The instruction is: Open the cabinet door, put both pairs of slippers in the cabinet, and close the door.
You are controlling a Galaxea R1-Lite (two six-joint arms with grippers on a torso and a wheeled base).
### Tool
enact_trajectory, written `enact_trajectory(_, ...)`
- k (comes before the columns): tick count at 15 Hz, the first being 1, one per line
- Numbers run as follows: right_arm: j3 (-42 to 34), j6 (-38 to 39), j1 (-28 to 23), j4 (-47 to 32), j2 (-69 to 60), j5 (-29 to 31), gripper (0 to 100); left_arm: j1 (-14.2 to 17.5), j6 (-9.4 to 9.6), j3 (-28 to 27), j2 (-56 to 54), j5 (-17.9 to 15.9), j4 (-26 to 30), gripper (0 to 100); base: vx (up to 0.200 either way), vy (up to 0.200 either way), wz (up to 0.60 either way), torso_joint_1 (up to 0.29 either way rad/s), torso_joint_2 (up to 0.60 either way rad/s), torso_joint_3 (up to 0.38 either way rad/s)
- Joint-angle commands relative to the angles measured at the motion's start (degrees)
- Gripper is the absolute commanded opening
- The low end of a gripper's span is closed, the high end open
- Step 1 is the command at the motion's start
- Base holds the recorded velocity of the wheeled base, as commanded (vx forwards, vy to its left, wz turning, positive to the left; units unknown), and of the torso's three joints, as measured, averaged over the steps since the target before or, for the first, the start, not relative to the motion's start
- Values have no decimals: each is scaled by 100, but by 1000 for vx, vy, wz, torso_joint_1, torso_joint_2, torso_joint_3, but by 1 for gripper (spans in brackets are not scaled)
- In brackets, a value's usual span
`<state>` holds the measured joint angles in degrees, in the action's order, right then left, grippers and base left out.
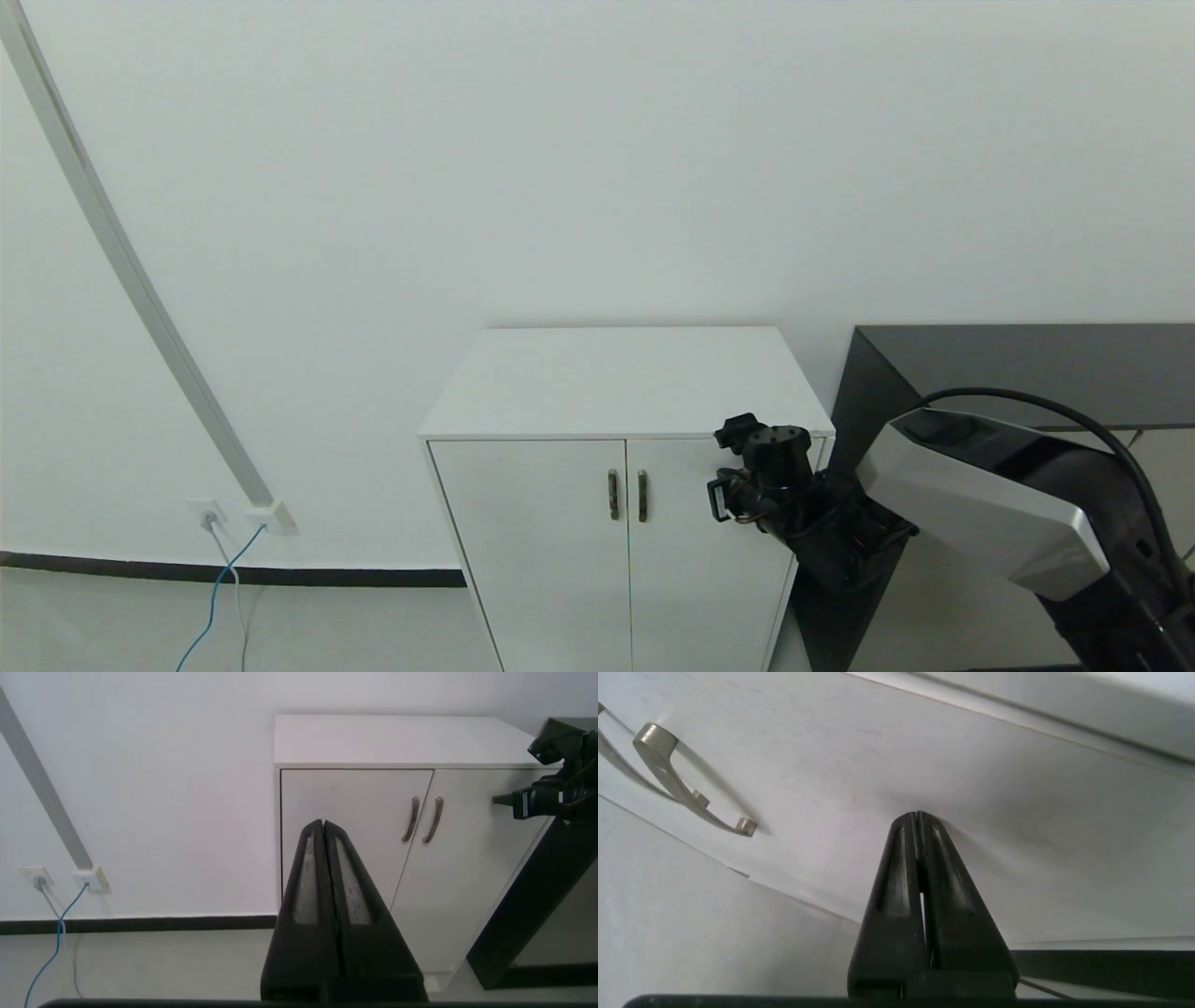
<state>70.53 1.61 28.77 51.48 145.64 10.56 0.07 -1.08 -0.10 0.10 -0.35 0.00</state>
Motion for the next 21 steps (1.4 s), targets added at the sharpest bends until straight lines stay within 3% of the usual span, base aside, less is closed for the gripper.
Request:
enact_trajectory(1,22,-3,-3,2,-1,-1,0,1,3,1,-10,0,0,0,0,0,0,0,0,0)
enact_trajectory(8,74,-3,-21,11,-27,-1,0,1,-6,1,-1,0,0,0,0,0,0,0,0,0)
enact_trajectory(11,-347,6,67,99,-308,-1,0,1,3,1,-1,0,0,0,0,0,0,0,0,0)
enact_trajectory(17,-2017,120,129,451,-1750,8,0,1,-6,1,-1,0,0,0,0,0,0,0,0,0)
enact_trajectory(21,-3476,235,-126,503,-3086,561,0,1,-6,1,-1,0,0,0,0,0,0,0,0,0)
